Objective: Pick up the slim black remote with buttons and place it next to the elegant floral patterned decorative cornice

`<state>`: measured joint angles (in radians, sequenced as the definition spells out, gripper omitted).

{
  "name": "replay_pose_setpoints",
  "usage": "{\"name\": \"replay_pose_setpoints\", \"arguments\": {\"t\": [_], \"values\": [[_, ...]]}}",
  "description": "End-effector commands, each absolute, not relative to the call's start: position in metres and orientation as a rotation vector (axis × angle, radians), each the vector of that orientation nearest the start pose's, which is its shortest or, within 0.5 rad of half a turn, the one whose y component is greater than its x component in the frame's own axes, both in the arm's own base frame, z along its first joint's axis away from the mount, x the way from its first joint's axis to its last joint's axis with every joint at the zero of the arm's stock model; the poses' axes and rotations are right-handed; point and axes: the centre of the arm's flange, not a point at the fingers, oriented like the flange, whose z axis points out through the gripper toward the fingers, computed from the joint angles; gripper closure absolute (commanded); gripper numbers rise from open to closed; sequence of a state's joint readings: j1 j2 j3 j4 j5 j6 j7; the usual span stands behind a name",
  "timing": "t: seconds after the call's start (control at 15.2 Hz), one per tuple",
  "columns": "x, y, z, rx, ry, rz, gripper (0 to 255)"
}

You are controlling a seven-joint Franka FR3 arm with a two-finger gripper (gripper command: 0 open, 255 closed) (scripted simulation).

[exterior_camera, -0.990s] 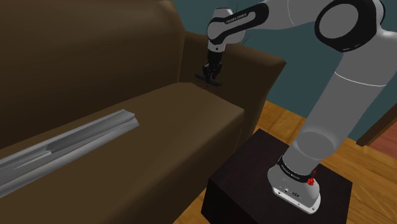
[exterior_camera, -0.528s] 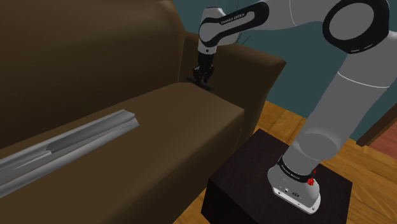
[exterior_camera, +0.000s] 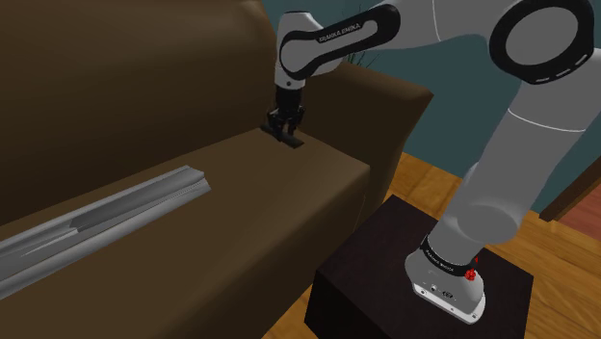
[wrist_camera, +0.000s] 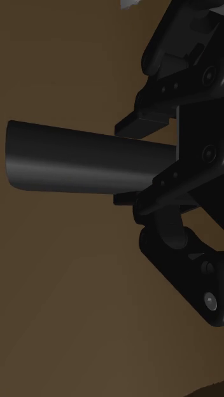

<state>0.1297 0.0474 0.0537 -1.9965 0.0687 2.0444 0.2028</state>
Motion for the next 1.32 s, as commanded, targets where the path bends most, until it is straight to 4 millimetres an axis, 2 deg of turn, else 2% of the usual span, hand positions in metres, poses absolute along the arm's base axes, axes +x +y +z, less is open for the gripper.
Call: {"name": "replay_pose_setpoints", "arguments": {"t": [0.0, 1.25], "values": [[0.554, 0.136, 0.438, -3.078, 0.08, 0.018, 255], [0.545, 0.386, 0.438, -3.078, 0.08, 0.018, 255]]}}
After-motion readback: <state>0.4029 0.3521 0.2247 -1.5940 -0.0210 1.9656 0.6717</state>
